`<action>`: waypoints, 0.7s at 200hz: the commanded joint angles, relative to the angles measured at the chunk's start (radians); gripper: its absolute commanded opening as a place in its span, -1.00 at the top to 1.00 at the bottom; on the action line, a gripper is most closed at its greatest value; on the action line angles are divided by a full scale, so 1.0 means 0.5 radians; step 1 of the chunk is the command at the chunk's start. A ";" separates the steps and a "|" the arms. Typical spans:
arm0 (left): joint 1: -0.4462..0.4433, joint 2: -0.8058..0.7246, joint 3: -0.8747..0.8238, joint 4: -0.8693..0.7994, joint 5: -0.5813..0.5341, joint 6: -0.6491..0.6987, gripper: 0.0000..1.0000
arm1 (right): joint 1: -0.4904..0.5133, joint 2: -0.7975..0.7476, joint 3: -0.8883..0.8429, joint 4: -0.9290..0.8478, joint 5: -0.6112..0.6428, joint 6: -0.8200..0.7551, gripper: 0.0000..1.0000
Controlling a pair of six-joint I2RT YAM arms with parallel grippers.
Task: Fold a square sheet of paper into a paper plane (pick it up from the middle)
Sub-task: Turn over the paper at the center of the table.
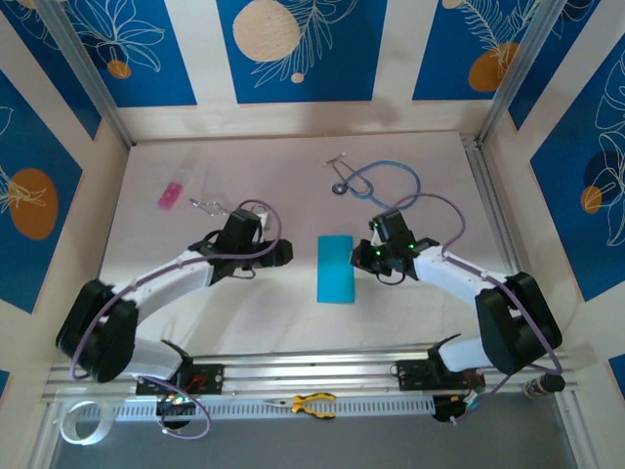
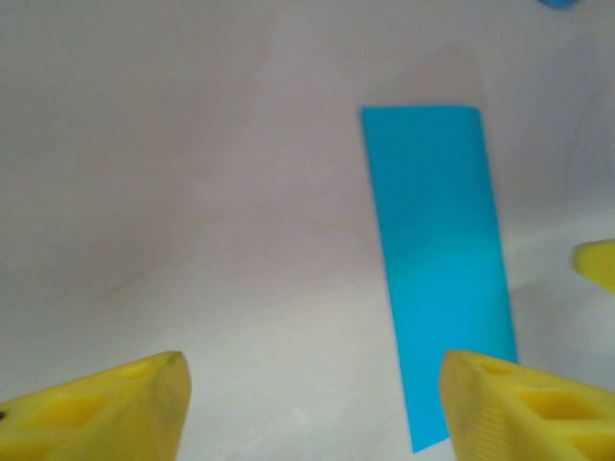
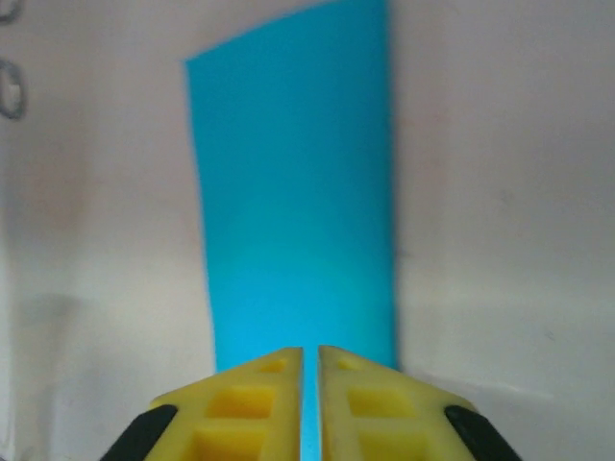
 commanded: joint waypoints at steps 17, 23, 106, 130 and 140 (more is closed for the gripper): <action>-0.011 0.284 0.143 0.203 0.495 -0.110 -0.24 | -0.036 0.004 -0.122 0.248 -0.193 0.072 0.86; -0.017 0.317 0.156 0.211 0.509 -0.121 -0.24 | -0.037 0.024 -0.128 0.263 -0.192 0.077 0.87; -0.100 0.604 0.271 0.216 0.589 -0.217 -0.11 | -0.107 0.318 -0.197 0.551 -0.342 0.126 0.98; -0.120 0.665 0.315 0.166 0.573 -0.218 -0.09 | -0.096 0.380 -0.222 0.577 -0.323 0.107 0.99; -0.127 0.687 0.329 0.153 0.573 -0.229 -0.08 | -0.087 0.405 -0.232 0.578 -0.299 0.107 0.99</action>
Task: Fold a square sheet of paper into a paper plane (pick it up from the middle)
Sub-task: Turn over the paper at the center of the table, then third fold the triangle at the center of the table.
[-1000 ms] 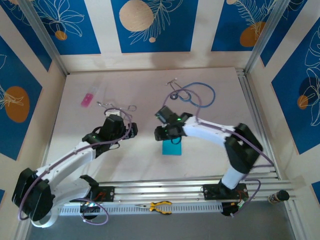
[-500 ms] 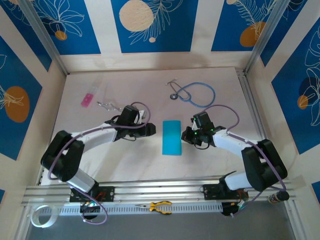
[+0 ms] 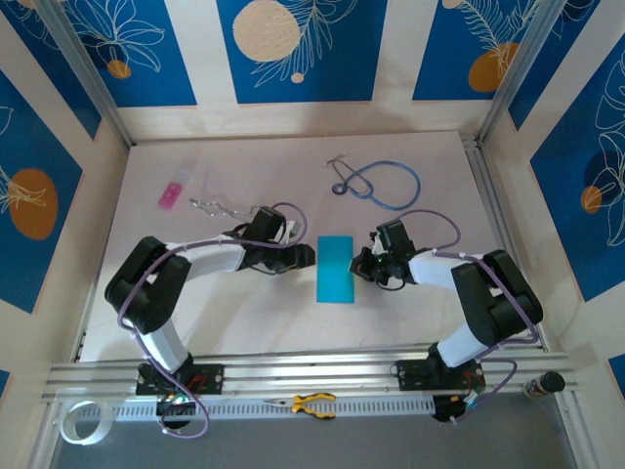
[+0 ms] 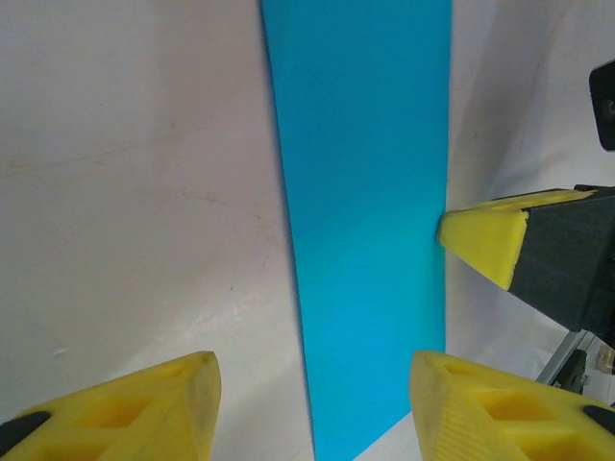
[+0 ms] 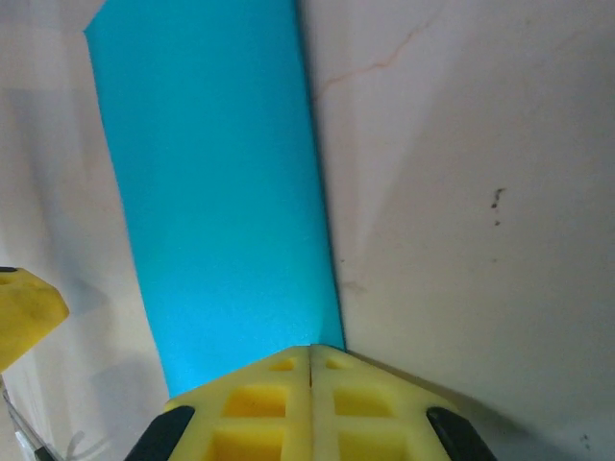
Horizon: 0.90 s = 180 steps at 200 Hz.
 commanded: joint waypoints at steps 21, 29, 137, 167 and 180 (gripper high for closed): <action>-0.054 0.100 0.149 -0.148 0.039 0.025 -0.07 | 0.012 0.094 -0.068 0.068 -0.034 0.021 1.00; -0.060 0.111 0.166 -0.191 0.017 0.044 -0.06 | 0.014 0.108 -0.065 0.072 -0.051 0.027 1.00; -0.079 0.293 0.208 -0.176 0.082 -0.068 0.24 | 0.015 0.159 -0.014 -0.004 -0.042 0.028 1.00; -0.088 0.319 0.213 -0.146 0.107 -0.089 0.30 | 0.017 0.154 -0.011 -0.003 -0.056 0.032 1.00; -0.088 0.313 0.211 -0.149 0.087 -0.089 0.30 | 0.016 0.126 -0.005 -0.001 -0.077 0.034 1.00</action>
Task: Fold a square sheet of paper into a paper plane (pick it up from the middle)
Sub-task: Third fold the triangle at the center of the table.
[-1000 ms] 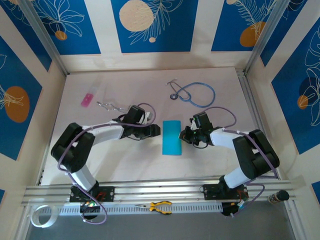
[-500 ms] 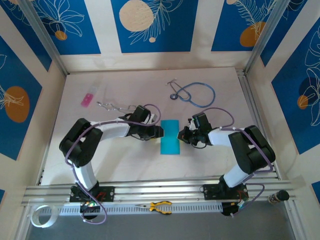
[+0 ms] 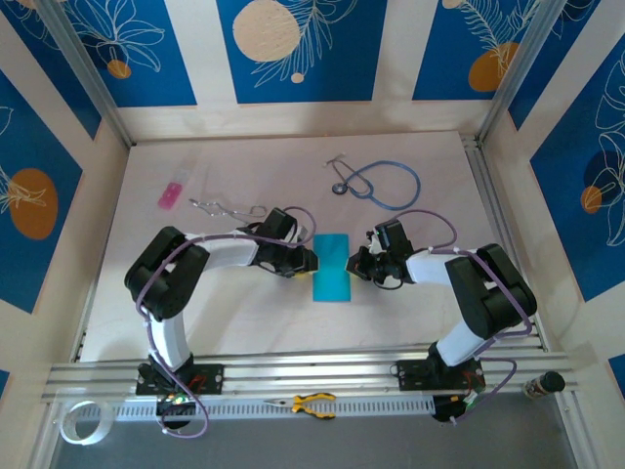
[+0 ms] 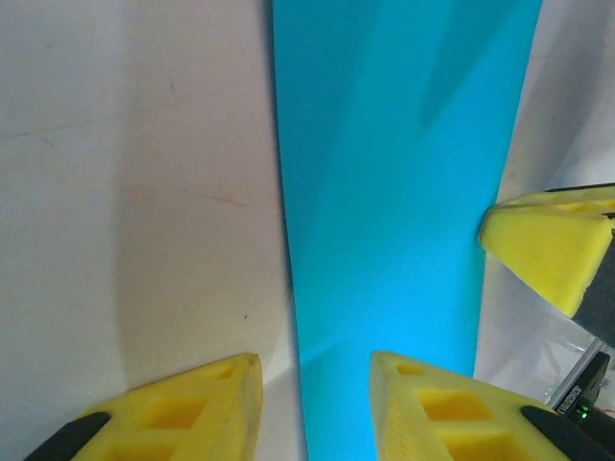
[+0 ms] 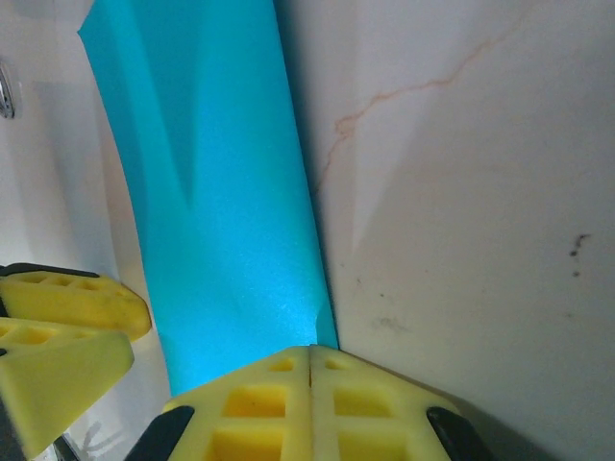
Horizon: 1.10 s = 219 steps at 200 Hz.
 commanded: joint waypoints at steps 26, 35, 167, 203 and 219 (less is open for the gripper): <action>-0.033 0.059 0.028 -0.020 0.028 -0.028 0.32 | 0.012 -0.061 0.037 -0.213 -0.006 0.009 0.99; -0.033 0.055 0.022 -0.020 0.018 -0.028 0.32 | 0.012 -0.095 0.052 -0.234 -0.016 -0.001 0.99; -0.032 0.064 0.035 0.020 0.094 -0.028 0.31 | 0.002 0.093 -0.036 -0.190 0.018 0.057 1.00; -0.036 0.061 0.029 0.022 0.095 -0.048 0.37 | -0.009 0.110 -0.062 -0.105 -0.029 0.116 1.00; -0.038 0.068 0.032 0.030 0.095 -0.056 0.38 | -0.015 0.113 -0.057 -0.102 -0.033 0.121 1.00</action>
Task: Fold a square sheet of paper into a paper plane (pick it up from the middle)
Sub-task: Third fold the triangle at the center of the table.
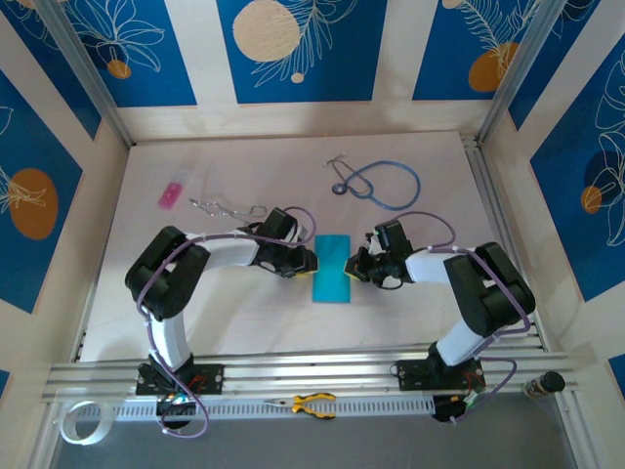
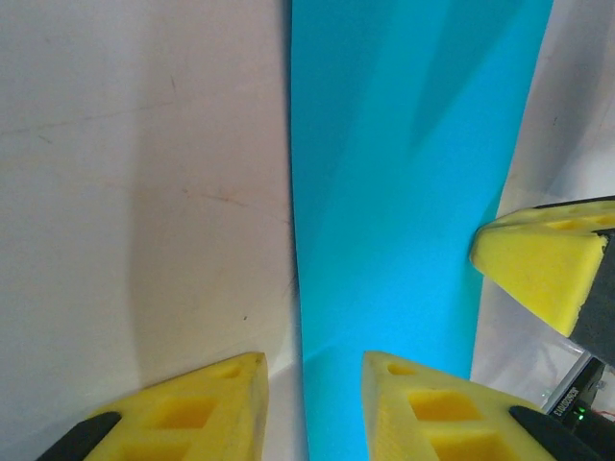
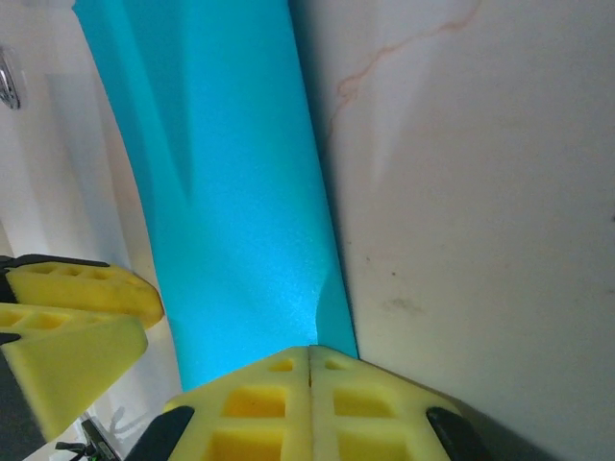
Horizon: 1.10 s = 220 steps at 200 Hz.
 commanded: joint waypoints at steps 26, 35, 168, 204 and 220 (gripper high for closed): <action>-0.038 0.082 0.033 0.046 0.099 -0.052 0.42 | -0.013 0.080 -0.063 -0.102 0.058 0.036 1.00; -0.041 0.088 0.035 0.056 0.105 -0.060 0.44 | -0.011 0.080 -0.065 -0.102 0.057 0.035 1.00; -0.041 0.108 -0.013 0.142 0.149 -0.109 0.51 | -0.013 0.086 -0.081 -0.077 0.040 0.037 1.00; -0.041 0.071 -0.045 0.173 0.107 -0.137 0.52 | -0.013 0.085 -0.079 -0.077 0.040 0.037 1.00; -0.042 0.050 -0.065 0.214 0.092 -0.180 0.55 | -0.013 0.088 -0.076 -0.077 0.037 0.032 1.00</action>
